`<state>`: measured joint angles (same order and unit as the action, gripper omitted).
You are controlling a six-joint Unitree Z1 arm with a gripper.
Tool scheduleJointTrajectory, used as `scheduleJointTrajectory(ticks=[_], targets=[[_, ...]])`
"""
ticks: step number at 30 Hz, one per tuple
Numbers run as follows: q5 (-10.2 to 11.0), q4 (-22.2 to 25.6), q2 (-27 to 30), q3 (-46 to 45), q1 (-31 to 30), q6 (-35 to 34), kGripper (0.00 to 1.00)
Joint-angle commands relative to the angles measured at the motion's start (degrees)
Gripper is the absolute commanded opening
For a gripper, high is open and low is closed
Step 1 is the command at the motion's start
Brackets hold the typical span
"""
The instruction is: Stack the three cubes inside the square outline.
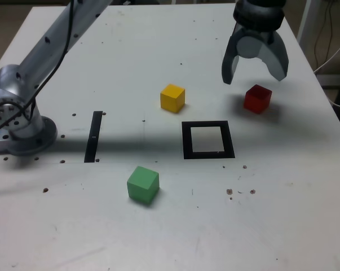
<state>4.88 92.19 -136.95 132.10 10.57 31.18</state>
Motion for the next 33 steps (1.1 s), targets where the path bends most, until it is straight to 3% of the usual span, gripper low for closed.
scheduleJointTrajectory(ticks=[1, 12, 33], targets=[[0.36, 0.28, -0.45, 0.31, -0.1, 2.55, 0.99], [0.99, -1.4, -1.11, 1.23, -0.98, 15.32, 0.99], [4.24, -2.39, -4.46, 1.05, -2.58, 16.9, 0.98]])
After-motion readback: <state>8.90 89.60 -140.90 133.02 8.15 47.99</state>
